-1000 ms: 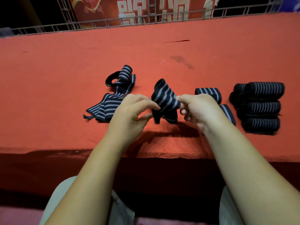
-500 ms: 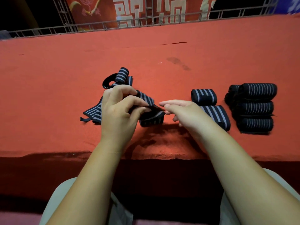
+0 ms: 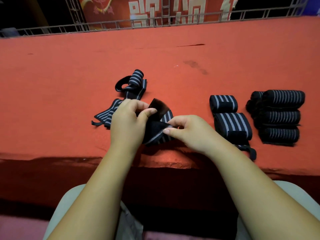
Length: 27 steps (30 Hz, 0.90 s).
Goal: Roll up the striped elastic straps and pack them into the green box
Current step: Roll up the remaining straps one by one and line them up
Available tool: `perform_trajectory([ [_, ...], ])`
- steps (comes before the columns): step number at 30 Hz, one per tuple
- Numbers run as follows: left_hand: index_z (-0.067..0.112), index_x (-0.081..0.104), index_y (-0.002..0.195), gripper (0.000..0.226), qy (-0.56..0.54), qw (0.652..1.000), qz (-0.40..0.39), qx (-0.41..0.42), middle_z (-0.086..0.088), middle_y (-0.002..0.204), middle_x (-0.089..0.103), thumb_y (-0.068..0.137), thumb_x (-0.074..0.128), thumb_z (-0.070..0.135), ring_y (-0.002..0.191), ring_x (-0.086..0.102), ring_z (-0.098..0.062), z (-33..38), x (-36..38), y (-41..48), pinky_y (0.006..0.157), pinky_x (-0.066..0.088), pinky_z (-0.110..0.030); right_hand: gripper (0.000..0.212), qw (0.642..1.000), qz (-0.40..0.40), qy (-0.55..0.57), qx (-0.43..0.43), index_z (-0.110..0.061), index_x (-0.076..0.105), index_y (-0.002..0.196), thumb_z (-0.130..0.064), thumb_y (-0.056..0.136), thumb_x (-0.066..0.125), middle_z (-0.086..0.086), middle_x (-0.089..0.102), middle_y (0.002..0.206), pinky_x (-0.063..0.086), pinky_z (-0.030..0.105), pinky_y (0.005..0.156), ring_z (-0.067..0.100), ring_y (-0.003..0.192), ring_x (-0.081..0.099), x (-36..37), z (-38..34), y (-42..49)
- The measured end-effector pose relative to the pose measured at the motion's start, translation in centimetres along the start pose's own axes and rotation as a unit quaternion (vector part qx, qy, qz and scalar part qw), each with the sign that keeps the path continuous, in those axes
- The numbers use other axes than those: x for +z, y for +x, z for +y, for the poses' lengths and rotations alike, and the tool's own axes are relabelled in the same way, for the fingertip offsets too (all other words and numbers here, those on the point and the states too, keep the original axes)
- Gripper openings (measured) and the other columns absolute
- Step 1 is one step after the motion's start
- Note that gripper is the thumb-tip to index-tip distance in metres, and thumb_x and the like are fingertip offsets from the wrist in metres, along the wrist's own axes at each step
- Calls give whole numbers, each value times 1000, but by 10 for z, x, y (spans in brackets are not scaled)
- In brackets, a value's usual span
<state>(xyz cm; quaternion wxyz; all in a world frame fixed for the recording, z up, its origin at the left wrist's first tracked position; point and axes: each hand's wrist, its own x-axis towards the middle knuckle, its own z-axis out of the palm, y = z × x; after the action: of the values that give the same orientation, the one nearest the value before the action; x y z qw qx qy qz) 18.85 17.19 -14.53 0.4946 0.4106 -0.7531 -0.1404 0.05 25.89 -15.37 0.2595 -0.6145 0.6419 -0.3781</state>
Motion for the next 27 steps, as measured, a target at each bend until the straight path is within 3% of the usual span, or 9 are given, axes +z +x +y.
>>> perform_trajectory([
  [4, 34, 67, 80, 20, -39, 991, -11, -126, 16, 88, 71, 94, 82, 31, 83, 62, 9, 6, -1, 3, 75, 44, -12, 16, 996, 42, -49, -68, -25, 73, 80, -30, 91, 84, -11, 62, 82, 47, 32, 74, 11, 77, 58, 4, 2, 1],
  [10, 25, 70, 85, 19, -63, 981, 28, -183, 14, 81, 69, 99, 76, 36, 76, 64, -7, 21, -8, 18, 73, 50, -29, 19, 984, 69, -102, -129, -27, 67, 78, -14, 86, 79, -10, 55, 84, 37, 21, 68, 7, 77, 53, -3, -6, -18],
  [12, 27, 68, 78, 25, -79, 978, 35, -192, 13, 78, 69, 100, 75, 35, 78, 64, -12, 26, -19, 29, 78, 52, -36, 21, 984, 42, -110, -135, -31, 66, 80, -15, 86, 78, -11, 57, 90, 40, 25, 72, 7, 81, 56, -8, -10, -30],
  [16, 20, 77, 85, 20, -172, 967, 11, -189, 7, 80, 79, 99, 78, 36, 69, 67, -7, 49, -40, 44, 69, 58, -35, 17, 987, -137, -31, -74, -31, 76, 90, -44, 87, 86, -17, 66, 118, 57, 32, 88, 11, 96, 67, -25, -38, -58],
  [18, 15, 79, 92, 19, -205, 965, -15, -162, 6, 79, 79, 99, 78, 32, 65, 66, -5, 68, -51, 47, 63, 53, -26, 22, 994, -84, -1, -77, -26, 75, 88, -46, 90, 83, -15, 70, 110, 56, 31, 83, 11, 89, 67, -31, -57, -64],
  [20, 11, 79, 95, 18, -233, 962, -35, -134, 5, 77, 79, 100, 77, 28, 64, 67, -5, 86, -62, 49, 59, 52, -21, 25, 995, 58, -5, -81, -28, 69, 92, -49, 89, 83, -12, 67, 93, 47, 27, 71, 6, 76, 60, -36, -72, -60],
  [22, 10, 78, 96, 18, -258, 957, -45, -121, 2, 77, 79, 101, 77, 27, 64, 69, -9, 102, -74, 51, 57, 53, -23, 33, 987, 150, -15, -62, -33, 64, 108, -54, 89, 81, -16, 64, 98, 42, 23, 69, 2, 78, 59, -44, -87, -52],
  [24, 10, 78, 98, 19, -286, 950, -58, -113, -4, 81, 81, 101, 77, 29, 67, 72, -16, 116, -85, 53, 58, 54, -28, 36, 985, 157, -7, -71, -37, 64, 120, -54, 91, 78, -20, 68, 111, 46, 25, 75, 3, 88, 62, -56, -103, -46],
  [27, 14, 77, 96, 18, -316, 943, -43, -92, -6, 85, 81, 101, 76, 31, 71, 75, -21, 130, -101, 60, 62, 57, -34, 12, 981, 134, 37, -134, -27, 80, 107, -34, 100, 75, -19, 79, 96, 50, 24, 78, -1, 84, 69, -71, -132, -41],
])
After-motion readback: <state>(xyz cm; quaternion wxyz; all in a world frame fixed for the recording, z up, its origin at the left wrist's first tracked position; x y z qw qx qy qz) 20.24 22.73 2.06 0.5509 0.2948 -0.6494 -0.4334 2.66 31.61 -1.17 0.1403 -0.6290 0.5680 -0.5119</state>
